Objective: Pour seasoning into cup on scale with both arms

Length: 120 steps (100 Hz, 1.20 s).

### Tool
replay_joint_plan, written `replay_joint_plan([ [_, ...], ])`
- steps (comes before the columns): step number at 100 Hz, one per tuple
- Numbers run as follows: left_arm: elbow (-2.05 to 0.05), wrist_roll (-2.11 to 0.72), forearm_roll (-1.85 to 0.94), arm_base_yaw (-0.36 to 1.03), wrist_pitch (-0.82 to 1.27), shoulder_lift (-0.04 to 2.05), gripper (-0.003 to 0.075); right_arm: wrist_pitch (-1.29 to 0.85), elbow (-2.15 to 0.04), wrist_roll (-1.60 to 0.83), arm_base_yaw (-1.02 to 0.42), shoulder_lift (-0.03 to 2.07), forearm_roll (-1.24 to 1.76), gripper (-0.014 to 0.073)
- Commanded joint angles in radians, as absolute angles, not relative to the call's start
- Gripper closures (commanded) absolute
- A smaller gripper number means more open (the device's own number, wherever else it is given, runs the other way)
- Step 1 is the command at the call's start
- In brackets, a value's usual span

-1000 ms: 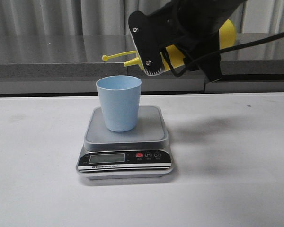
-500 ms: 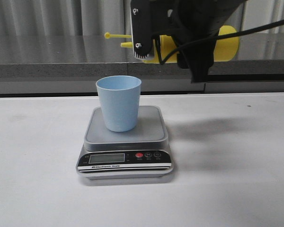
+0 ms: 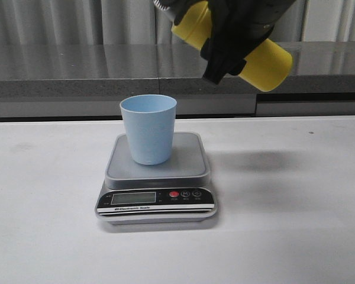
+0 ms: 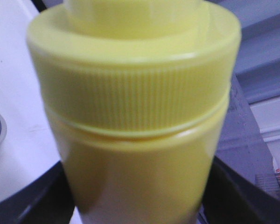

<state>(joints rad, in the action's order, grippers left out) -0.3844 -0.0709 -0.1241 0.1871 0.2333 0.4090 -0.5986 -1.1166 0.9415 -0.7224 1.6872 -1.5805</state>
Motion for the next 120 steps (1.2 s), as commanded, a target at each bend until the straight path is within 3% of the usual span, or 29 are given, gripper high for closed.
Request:
replay_joint_plan([
  [1, -0.413, -0.062, -0.126, 0.185, 0.150, 0.414, 0.0738, -0.623, -1.151, 1.010, -0.716, 1.622, -1.644, 0.0349],
  [35, -0.413, -0.062, -0.126, 0.185, 0.150, 0.414, 0.0738, -0.542, -1.151, 1.170, -0.655, 1.545, -1.638, 0.0349],
  [79, -0.413, -0.062, -0.126, 0.185, 0.150, 0.414, 0.0738, -0.031, -1.114, 1.162, -0.418, 1.473, -1.399, 0.0349],
  [120, -0.413, -0.062, -0.126, 0.185, 0.150, 0.414, 0.0738, 0.412, -0.945, 0.693, -0.211, 1.471, -0.873, 0.0349],
])
